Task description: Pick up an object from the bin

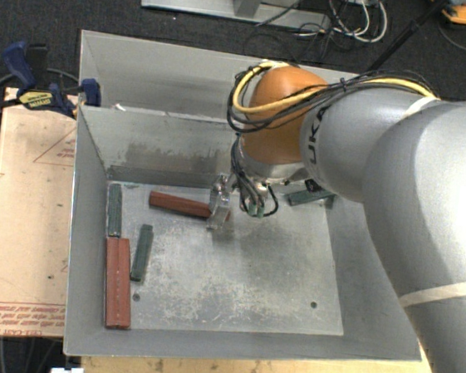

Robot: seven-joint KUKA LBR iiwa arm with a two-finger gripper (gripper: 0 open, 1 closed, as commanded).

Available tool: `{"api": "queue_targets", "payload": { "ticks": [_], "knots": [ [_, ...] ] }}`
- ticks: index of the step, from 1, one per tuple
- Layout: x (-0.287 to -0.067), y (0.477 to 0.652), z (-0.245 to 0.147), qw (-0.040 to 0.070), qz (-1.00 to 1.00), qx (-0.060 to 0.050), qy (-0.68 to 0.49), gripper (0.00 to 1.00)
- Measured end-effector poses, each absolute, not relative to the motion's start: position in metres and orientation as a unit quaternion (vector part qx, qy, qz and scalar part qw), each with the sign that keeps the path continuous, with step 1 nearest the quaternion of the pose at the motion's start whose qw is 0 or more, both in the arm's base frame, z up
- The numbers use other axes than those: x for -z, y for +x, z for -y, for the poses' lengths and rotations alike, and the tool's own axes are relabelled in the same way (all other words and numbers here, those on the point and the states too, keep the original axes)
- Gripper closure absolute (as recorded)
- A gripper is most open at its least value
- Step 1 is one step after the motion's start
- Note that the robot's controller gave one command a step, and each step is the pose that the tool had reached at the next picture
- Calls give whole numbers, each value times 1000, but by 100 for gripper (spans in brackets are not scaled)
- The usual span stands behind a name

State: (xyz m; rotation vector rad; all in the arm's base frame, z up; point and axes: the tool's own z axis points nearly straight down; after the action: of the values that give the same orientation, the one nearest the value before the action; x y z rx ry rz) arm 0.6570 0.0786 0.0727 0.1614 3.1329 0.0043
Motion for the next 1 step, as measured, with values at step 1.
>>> {"api": "queue_targets", "payload": {
  "ticks": [1],
  "knots": [
    [-207, 643, -97, 5, -994, -1, -111, 100]
  ]
}}
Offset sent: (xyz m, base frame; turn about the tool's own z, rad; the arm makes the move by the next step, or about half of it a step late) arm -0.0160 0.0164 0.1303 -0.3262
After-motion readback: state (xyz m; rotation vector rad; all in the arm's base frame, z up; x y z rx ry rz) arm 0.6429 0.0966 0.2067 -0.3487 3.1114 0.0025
